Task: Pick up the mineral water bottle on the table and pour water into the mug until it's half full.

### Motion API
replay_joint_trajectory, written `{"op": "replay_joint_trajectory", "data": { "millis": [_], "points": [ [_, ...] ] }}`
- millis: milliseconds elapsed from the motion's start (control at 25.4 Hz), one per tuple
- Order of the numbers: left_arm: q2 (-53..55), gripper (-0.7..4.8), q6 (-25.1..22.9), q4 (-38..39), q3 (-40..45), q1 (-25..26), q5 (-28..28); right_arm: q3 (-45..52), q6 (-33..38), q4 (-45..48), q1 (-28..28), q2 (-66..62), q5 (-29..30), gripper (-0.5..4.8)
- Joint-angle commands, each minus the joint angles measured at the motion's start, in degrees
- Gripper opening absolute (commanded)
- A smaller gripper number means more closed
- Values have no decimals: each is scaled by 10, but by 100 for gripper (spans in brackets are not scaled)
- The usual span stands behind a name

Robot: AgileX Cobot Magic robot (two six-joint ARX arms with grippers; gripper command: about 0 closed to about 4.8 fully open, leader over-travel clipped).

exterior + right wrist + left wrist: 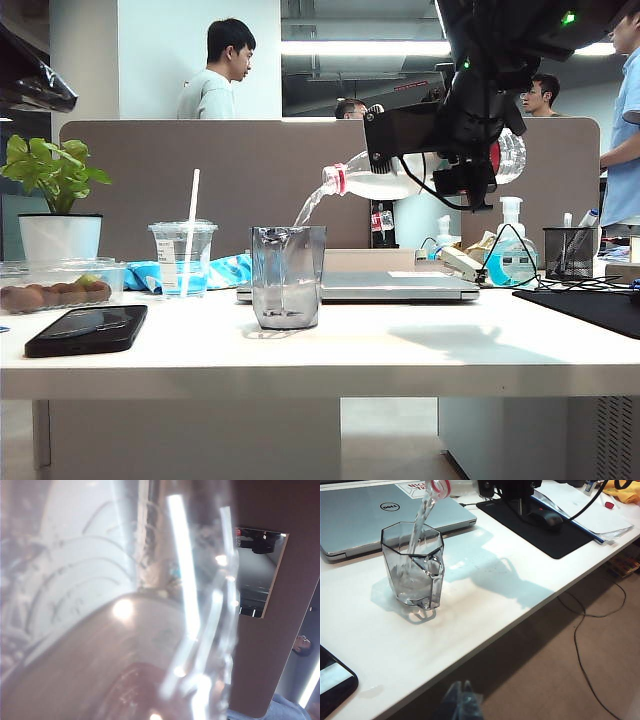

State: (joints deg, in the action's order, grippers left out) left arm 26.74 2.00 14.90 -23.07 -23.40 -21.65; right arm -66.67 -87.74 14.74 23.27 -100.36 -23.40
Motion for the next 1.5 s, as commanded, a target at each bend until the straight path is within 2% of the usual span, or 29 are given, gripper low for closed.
{"op": "replay_joint_trajectory", "data": {
  "millis": [39,1183,1380,1499],
  "points": [
    [0,-4,0,-4,-4,0,-2,-4,2,23,1,5,0,264],
    [0,-4,0,-4,-4,0,-2,-4,18,17,18,5,-1,264],
    [0,-4,0,-4,-4,0,-2,-3,145,2,18,5,14,263],
    [0,-4,0,-4,-4,0,-2,-3,320,-40,16,5,54,261]
  ]
}}
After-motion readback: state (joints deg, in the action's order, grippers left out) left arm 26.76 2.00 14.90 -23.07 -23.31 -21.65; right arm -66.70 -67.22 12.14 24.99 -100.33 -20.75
